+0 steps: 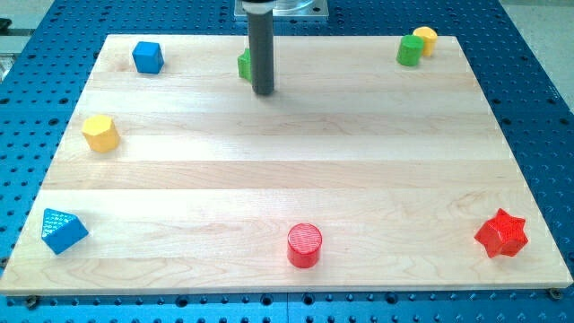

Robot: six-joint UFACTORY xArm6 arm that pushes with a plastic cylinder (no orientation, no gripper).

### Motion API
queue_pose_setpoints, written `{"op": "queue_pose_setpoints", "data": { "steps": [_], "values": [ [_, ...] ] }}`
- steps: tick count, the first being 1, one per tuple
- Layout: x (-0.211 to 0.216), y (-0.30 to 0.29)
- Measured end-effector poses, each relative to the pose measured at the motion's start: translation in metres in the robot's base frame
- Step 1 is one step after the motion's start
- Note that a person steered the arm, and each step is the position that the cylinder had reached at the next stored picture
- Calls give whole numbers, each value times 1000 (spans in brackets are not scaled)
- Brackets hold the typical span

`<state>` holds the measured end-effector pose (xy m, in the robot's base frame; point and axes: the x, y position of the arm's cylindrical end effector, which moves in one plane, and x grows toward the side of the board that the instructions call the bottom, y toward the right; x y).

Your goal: Move green star at center top

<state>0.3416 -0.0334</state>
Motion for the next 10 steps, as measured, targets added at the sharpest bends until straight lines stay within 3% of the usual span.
{"op": "queue_pose_setpoints", "data": {
  "steps": [1, 2, 3, 4, 5, 7, 8, 9, 10],
  "values": [
    [-9, -29],
    [-68, -31],
    [-79, -49],
    [-85, -23],
    [-93, 46],
    [-97, 51],
    [-73, 58],
    [-95, 104],
    [-108, 103]
  ]
}}
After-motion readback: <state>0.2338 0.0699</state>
